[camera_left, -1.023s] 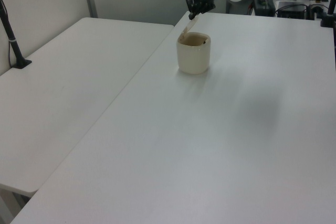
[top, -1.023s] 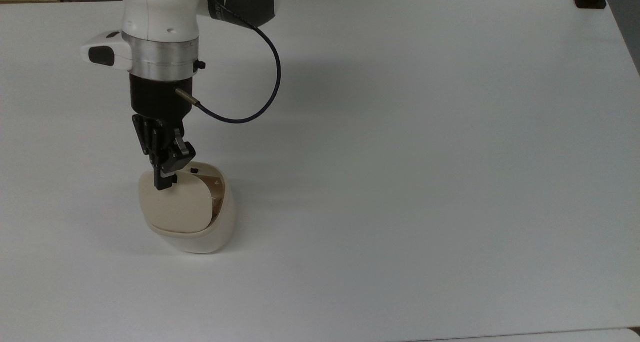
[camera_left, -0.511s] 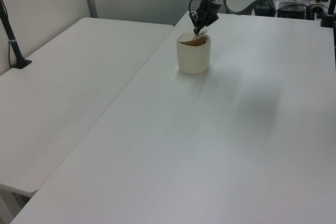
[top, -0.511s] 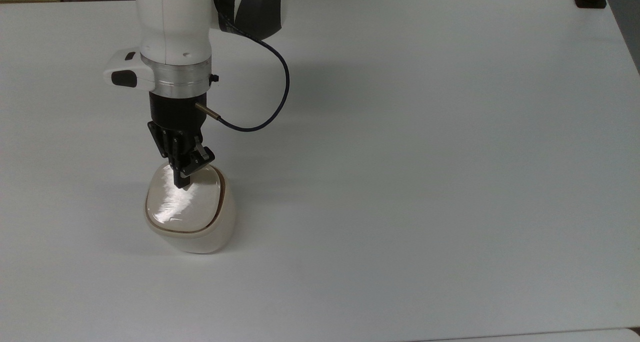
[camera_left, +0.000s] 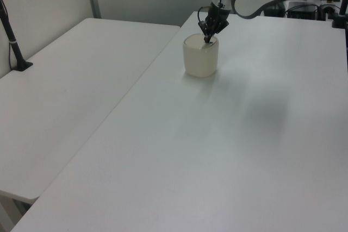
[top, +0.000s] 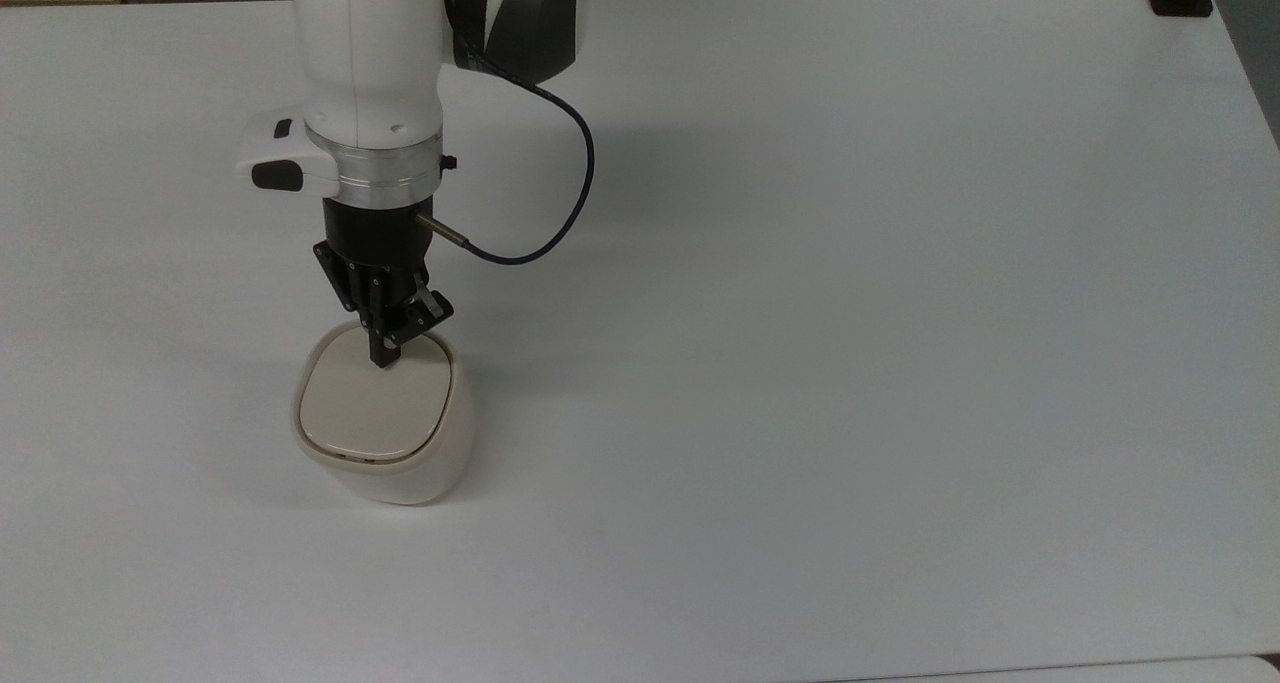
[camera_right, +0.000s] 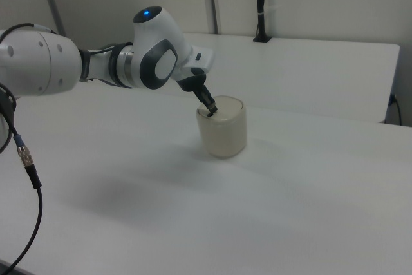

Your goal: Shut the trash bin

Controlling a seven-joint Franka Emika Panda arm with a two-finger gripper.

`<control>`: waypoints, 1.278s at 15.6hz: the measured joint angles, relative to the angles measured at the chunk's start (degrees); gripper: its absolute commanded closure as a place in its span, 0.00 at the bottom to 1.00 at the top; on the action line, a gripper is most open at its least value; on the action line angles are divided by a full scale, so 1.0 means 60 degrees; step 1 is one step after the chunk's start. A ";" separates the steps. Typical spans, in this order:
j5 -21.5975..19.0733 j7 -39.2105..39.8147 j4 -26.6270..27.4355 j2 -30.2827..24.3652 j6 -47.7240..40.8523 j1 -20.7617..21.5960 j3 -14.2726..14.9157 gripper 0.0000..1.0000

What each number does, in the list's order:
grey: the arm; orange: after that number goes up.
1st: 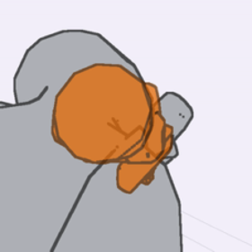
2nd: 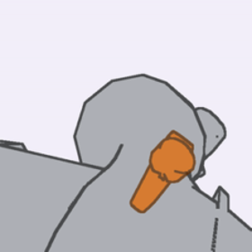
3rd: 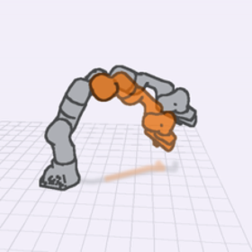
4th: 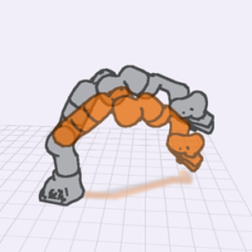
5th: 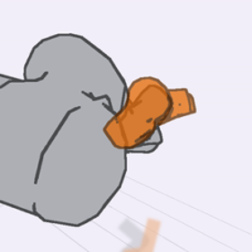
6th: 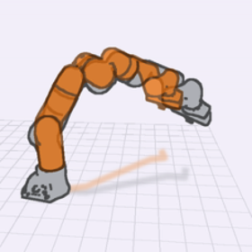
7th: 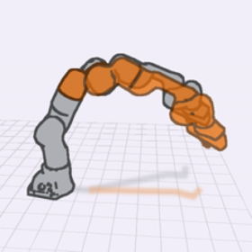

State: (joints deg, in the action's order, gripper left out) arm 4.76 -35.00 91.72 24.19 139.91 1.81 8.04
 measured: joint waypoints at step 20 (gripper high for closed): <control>-0.0287 0.0103 0.0067 -0.3714 -0.5269 0.0439 -0.0345 0.00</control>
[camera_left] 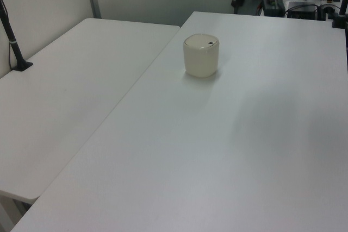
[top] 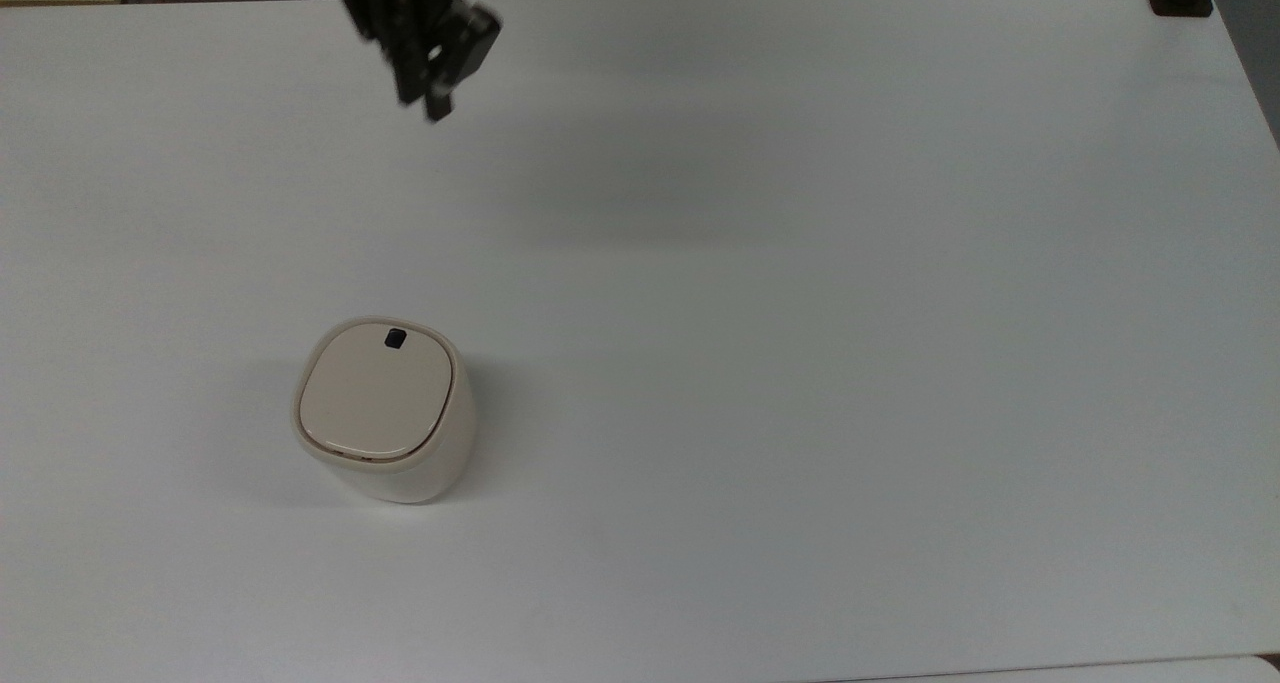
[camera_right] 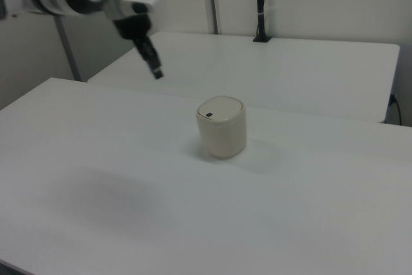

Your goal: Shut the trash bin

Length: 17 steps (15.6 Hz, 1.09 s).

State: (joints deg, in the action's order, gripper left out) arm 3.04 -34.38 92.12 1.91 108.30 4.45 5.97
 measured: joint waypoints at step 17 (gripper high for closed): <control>-0.0089 0.4313 0.0507 -0.0532 -0.1655 -0.0219 -0.0842 0.00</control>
